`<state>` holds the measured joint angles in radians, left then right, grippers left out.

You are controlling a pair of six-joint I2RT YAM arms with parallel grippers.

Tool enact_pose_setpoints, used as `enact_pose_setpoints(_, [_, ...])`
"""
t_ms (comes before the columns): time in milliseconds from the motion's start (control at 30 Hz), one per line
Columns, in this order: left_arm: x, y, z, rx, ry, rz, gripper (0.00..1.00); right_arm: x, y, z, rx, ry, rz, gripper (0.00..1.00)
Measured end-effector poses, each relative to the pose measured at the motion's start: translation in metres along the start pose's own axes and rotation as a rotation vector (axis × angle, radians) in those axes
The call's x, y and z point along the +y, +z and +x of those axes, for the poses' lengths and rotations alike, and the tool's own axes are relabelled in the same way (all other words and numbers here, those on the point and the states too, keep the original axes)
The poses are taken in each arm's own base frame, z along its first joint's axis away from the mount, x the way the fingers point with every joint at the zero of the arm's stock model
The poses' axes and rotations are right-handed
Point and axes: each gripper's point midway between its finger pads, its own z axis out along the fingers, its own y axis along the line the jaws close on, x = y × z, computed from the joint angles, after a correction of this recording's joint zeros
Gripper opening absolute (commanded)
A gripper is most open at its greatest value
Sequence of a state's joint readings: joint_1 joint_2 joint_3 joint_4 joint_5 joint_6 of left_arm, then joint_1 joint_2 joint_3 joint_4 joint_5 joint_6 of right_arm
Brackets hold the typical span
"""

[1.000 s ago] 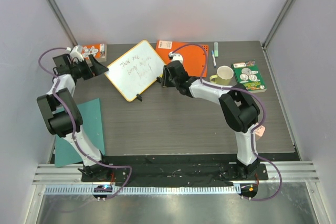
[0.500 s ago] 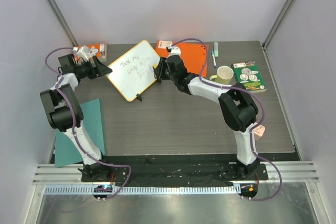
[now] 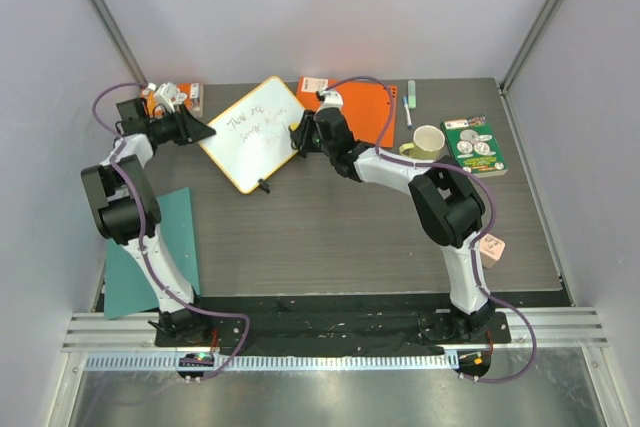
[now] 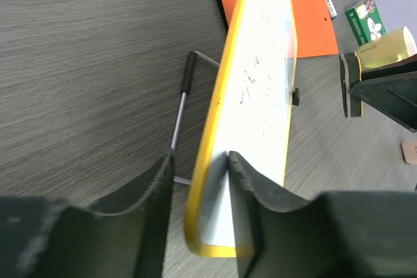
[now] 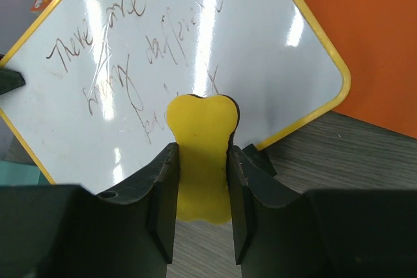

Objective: Erase the whiteboard

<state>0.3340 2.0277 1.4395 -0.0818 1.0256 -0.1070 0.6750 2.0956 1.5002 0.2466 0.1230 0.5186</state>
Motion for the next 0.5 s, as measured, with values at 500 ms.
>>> enact_pose_setpoints(500, [-0.035, -0.007, -0.001, 0.037, -0.038, 0.129, 0.0, 0.005, 0.009, -0.007, -0.041, 0.007, -0.023, 0.01])
